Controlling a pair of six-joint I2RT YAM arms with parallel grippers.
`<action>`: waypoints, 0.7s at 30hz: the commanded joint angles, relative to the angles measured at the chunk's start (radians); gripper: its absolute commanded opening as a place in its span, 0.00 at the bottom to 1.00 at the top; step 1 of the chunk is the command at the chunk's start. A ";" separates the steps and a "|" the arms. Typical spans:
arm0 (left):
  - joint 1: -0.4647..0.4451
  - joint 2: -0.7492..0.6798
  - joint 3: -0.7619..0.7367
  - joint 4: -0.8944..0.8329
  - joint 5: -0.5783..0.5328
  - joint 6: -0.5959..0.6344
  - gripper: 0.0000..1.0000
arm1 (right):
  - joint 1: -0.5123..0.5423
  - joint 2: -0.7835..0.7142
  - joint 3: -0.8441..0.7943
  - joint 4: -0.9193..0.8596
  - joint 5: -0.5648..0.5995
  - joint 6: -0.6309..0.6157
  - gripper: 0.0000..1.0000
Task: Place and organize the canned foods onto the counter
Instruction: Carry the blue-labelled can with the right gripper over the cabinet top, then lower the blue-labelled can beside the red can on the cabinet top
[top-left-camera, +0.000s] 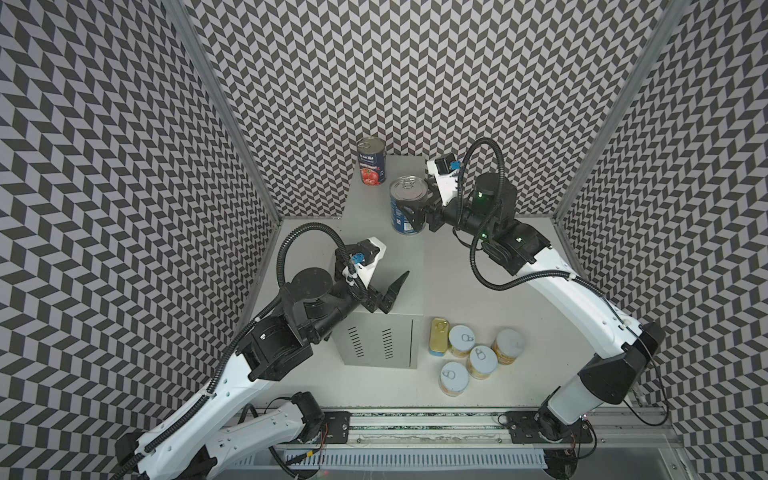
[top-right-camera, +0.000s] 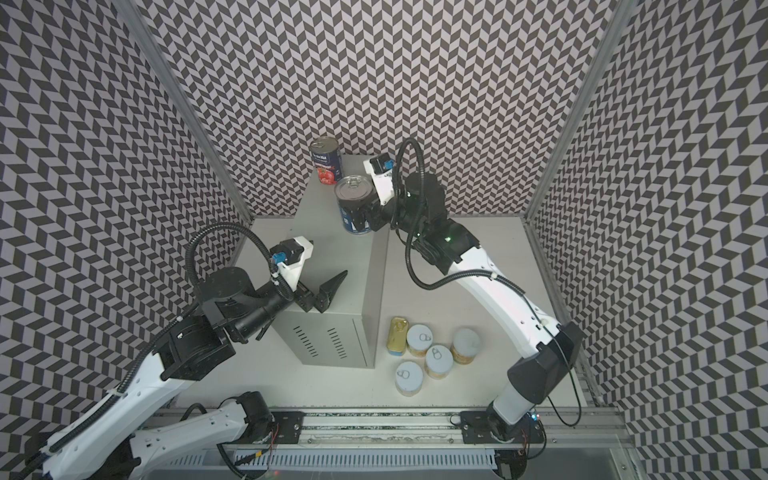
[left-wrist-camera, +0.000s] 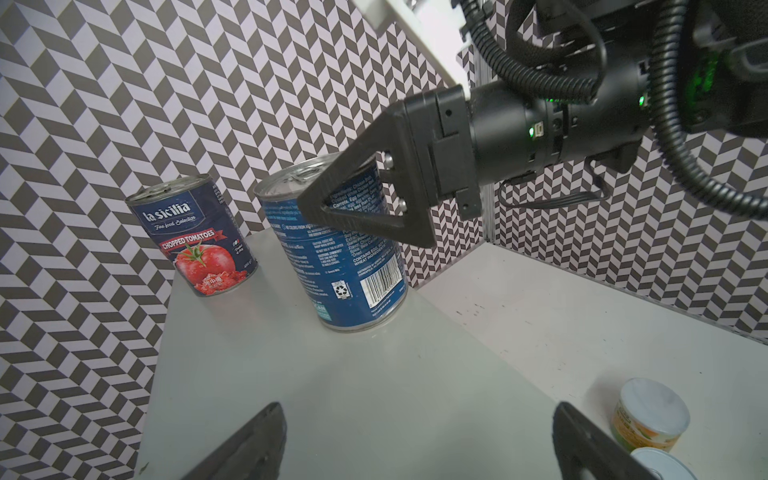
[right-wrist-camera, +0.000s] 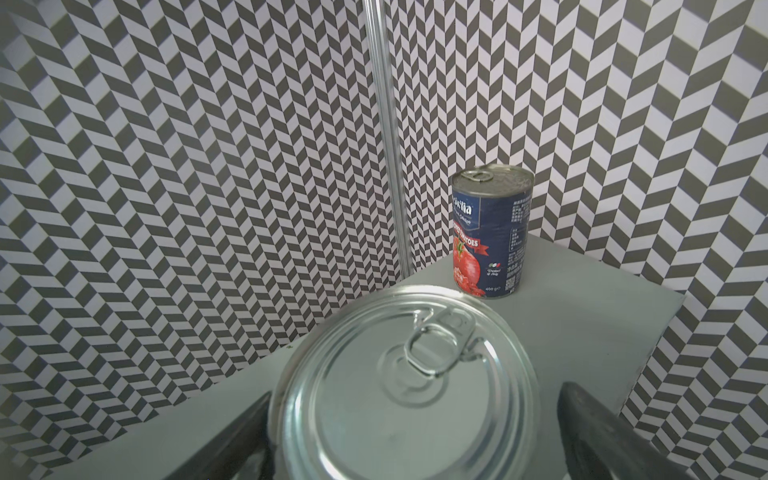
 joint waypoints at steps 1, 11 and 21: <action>0.006 -0.001 0.015 0.020 0.011 -0.003 1.00 | 0.005 -0.036 -0.023 0.070 0.015 -0.013 0.99; 0.007 -0.008 0.003 0.030 -0.011 0.001 1.00 | 0.004 0.002 -0.041 0.125 0.033 0.002 0.86; 0.014 -0.036 0.000 0.006 -0.124 -0.008 1.00 | -0.021 0.110 0.032 0.179 0.078 0.008 0.76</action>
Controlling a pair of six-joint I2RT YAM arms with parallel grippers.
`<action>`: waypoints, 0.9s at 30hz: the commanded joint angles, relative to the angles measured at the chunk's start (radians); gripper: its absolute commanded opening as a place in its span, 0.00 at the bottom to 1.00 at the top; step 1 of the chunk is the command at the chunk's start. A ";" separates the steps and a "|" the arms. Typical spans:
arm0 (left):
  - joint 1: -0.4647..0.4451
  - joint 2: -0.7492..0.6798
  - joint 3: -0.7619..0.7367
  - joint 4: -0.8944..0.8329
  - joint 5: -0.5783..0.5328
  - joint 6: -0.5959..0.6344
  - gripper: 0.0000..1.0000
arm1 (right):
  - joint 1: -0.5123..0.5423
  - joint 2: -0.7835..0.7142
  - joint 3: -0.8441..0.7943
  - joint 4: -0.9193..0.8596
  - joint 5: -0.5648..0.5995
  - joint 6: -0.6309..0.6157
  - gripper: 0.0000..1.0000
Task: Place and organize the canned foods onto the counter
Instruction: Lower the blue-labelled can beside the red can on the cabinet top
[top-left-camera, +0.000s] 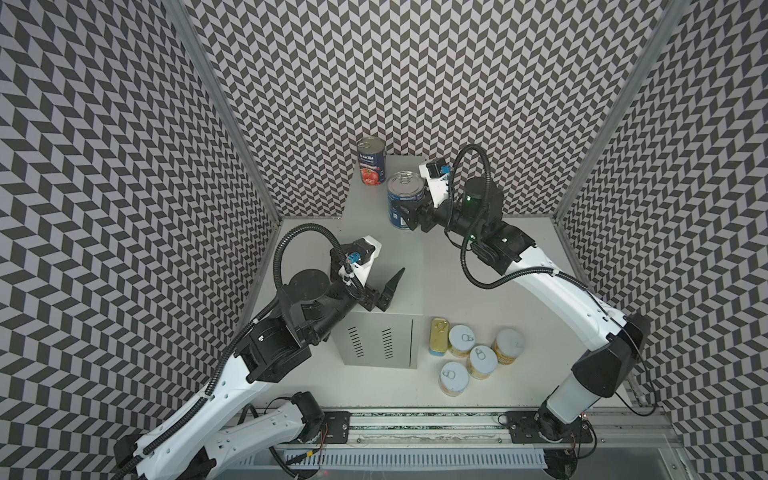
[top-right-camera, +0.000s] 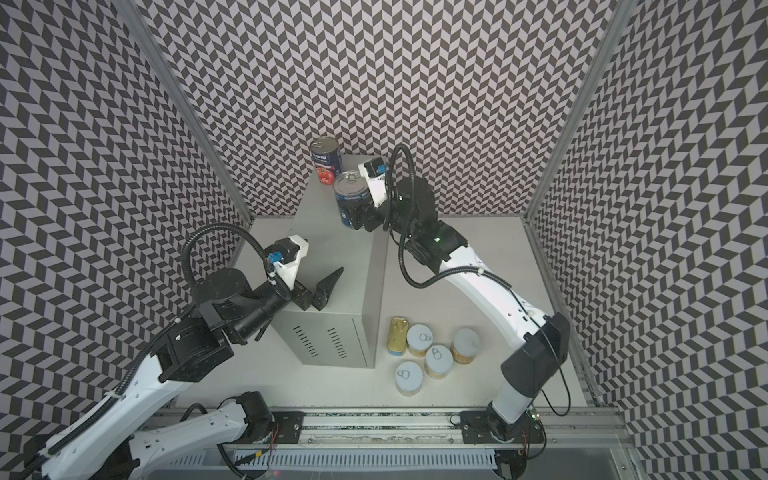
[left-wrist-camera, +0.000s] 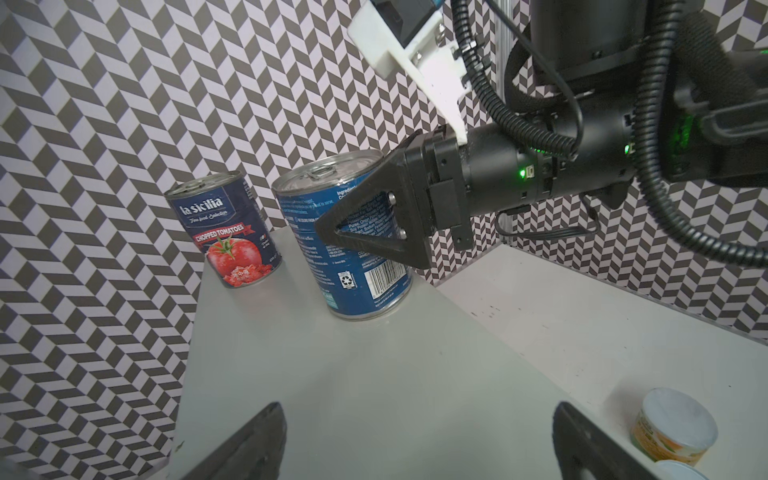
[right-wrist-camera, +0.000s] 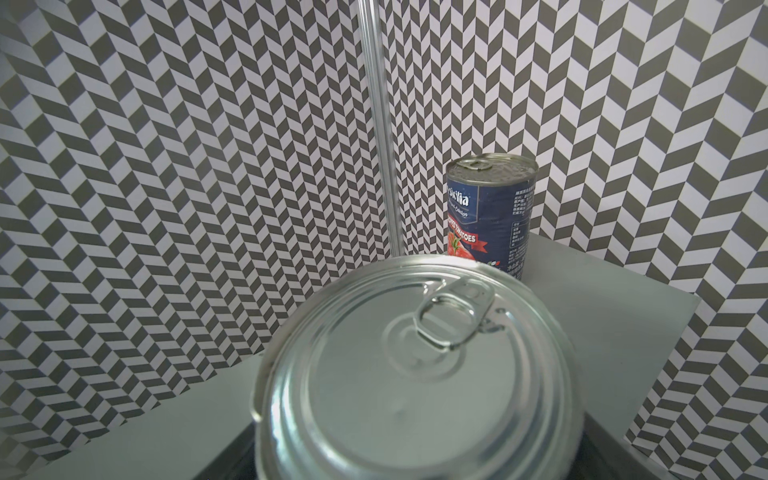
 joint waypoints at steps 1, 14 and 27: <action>0.009 -0.014 0.016 -0.010 -0.075 -0.012 1.00 | -0.026 0.053 0.049 0.078 0.039 0.010 0.76; 0.058 0.008 0.042 -0.065 -0.085 -0.049 1.00 | -0.106 0.237 0.240 0.092 0.040 -0.002 0.76; 0.075 0.022 0.008 -0.015 -0.051 -0.055 1.00 | -0.161 0.410 0.438 0.064 -0.032 -0.007 0.77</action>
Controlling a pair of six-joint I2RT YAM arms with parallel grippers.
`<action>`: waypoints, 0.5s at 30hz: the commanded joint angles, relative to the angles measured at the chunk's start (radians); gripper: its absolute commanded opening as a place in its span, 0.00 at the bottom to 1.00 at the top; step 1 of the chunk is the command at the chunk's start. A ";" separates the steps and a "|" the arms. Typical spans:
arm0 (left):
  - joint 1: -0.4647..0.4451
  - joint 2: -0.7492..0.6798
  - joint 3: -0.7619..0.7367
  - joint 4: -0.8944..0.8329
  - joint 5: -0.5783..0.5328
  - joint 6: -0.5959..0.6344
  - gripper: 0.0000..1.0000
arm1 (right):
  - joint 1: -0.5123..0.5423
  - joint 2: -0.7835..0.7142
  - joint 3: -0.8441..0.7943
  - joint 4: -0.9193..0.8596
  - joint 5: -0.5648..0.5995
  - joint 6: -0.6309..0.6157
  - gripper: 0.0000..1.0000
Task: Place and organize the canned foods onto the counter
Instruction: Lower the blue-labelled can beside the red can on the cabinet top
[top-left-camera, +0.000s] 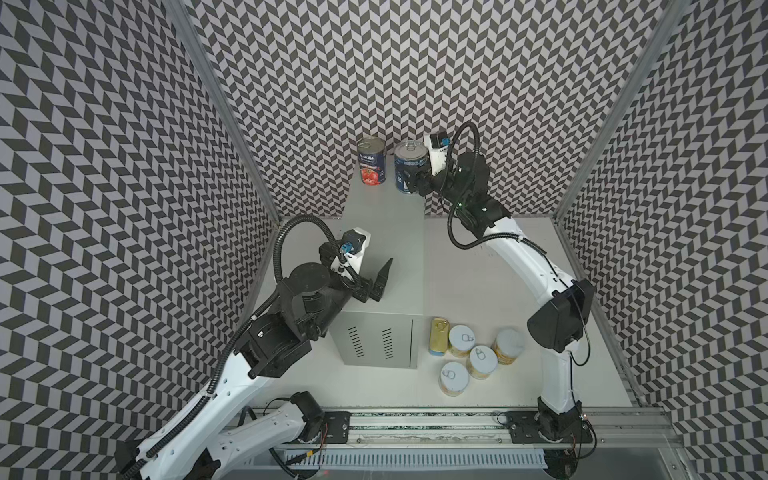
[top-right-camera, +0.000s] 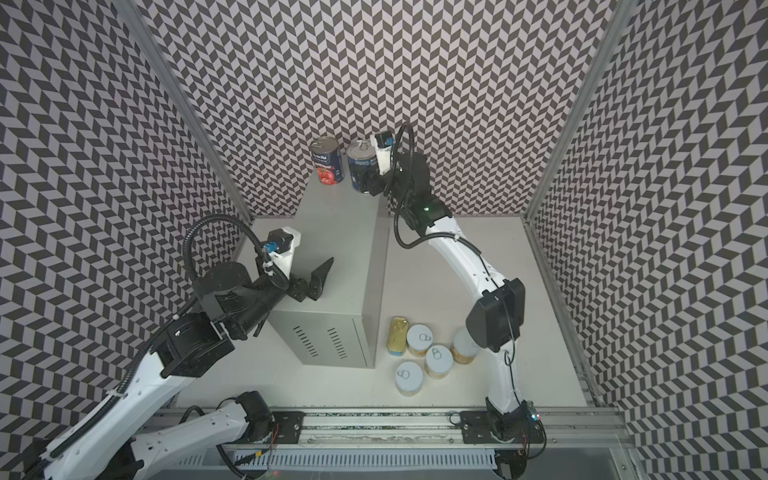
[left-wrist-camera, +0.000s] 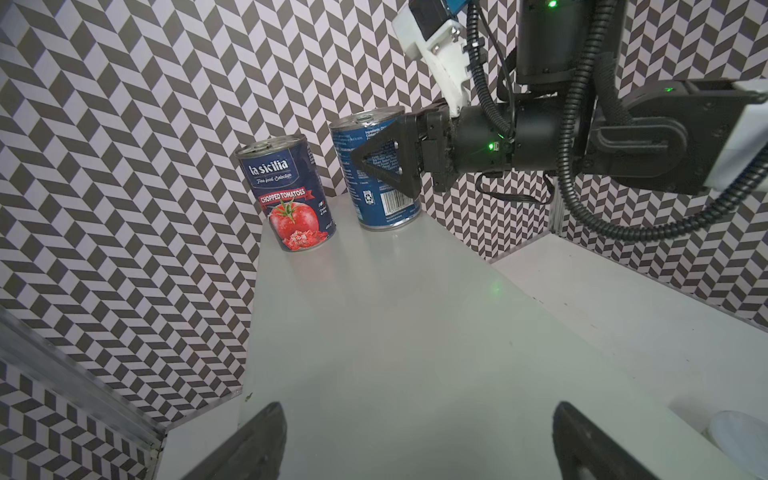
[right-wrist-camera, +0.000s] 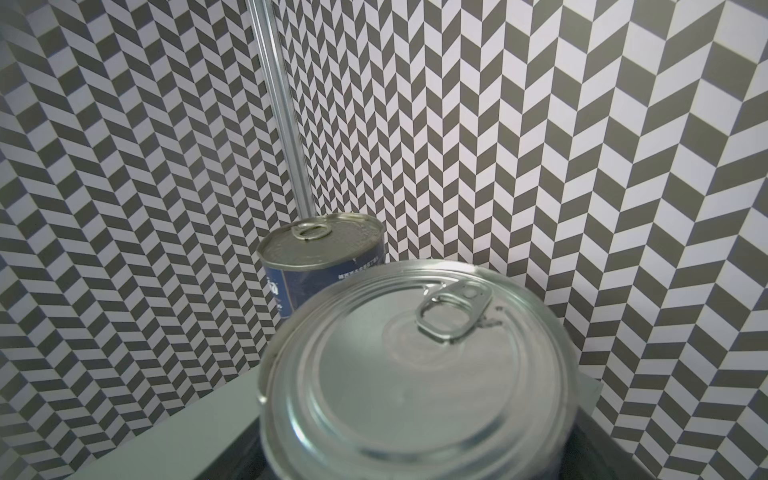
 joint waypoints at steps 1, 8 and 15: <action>0.010 -0.002 -0.011 0.029 0.013 -0.015 1.00 | -0.011 0.043 0.034 0.000 -0.022 -0.007 0.77; 0.013 -0.007 -0.016 0.033 0.023 -0.017 1.00 | -0.010 0.082 0.091 -0.006 -0.059 -0.013 0.78; 0.014 -0.021 -0.025 0.038 0.027 -0.016 1.00 | -0.010 0.120 0.144 -0.021 -0.088 -0.003 0.79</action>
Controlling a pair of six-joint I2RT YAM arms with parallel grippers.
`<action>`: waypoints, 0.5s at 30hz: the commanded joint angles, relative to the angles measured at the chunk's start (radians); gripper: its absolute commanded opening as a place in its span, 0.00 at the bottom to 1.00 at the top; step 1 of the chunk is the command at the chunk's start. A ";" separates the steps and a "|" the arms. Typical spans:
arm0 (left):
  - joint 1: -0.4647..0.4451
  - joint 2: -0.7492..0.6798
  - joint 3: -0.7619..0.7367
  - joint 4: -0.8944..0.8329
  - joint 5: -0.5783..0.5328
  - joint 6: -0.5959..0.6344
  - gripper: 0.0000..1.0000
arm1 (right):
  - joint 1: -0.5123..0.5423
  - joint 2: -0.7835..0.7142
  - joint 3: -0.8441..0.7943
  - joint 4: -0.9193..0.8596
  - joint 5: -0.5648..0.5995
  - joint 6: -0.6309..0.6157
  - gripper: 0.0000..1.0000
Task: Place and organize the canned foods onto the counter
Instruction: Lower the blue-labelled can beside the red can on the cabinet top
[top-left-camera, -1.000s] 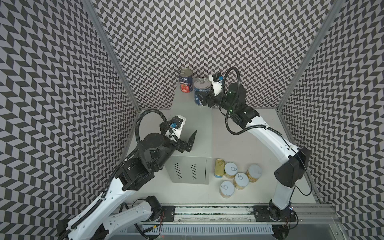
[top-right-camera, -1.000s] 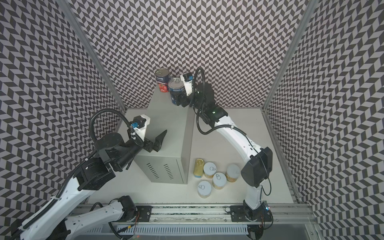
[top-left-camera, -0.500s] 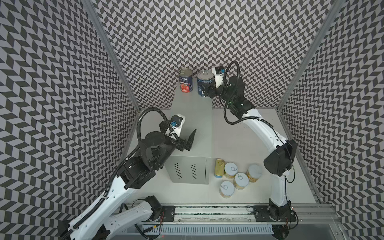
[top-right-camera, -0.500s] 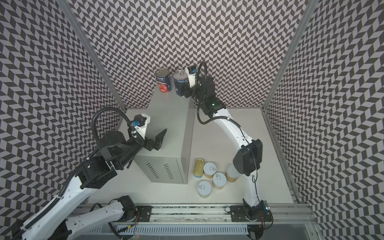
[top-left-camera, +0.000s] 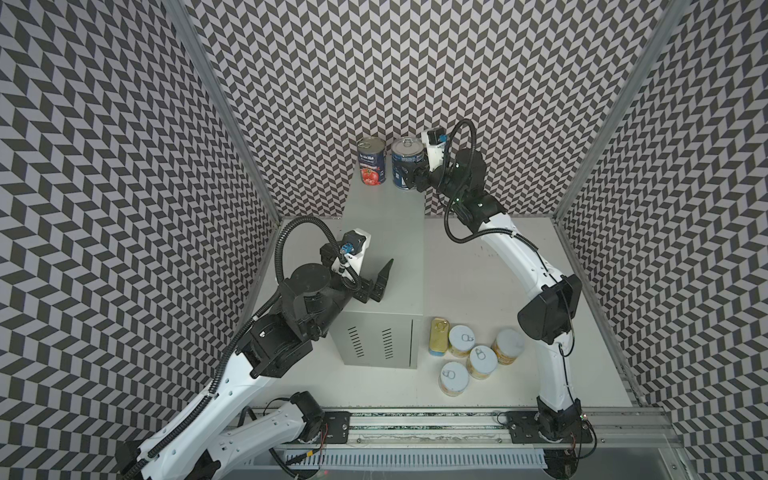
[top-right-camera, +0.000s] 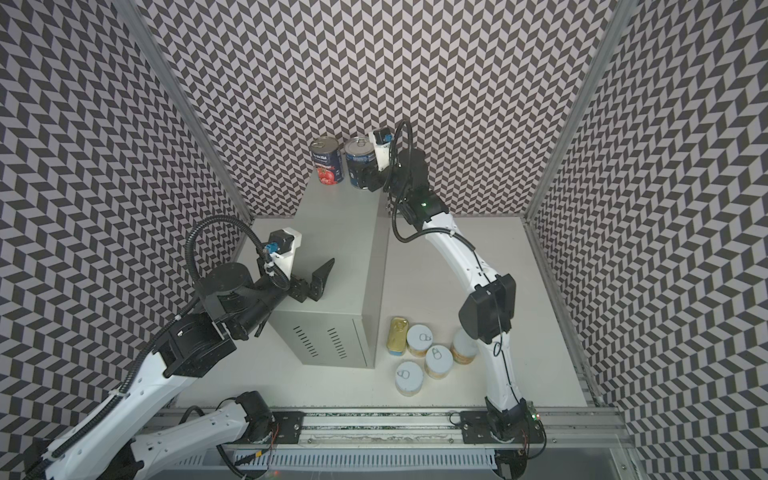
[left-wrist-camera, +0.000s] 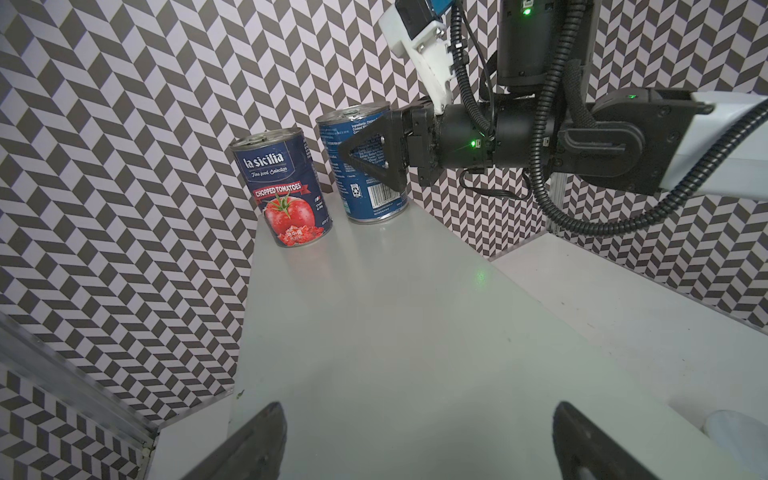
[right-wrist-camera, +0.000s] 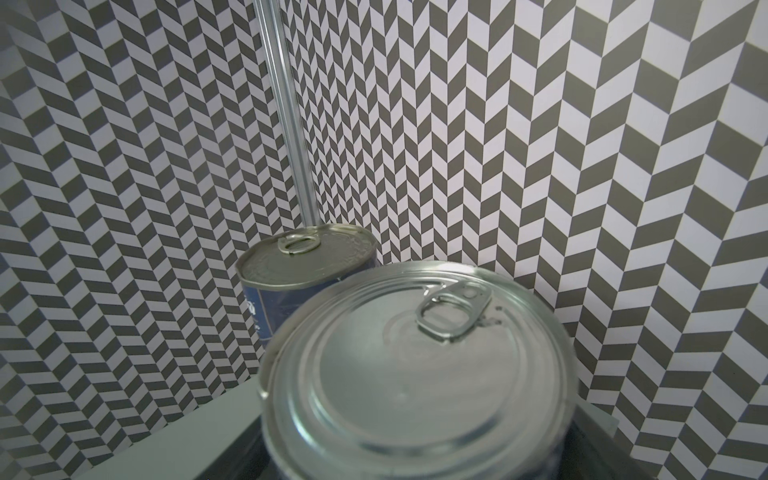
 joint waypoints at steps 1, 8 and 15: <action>0.005 -0.017 -0.008 0.026 0.015 -0.007 1.00 | -0.004 0.032 0.023 -0.005 -0.026 0.007 0.79; 0.005 -0.027 -0.018 0.029 0.015 -0.003 1.00 | -0.013 0.063 0.059 -0.006 -0.053 0.032 0.79; 0.004 -0.031 -0.023 0.034 0.019 -0.001 1.00 | -0.015 0.073 0.058 -0.010 -0.074 0.034 0.80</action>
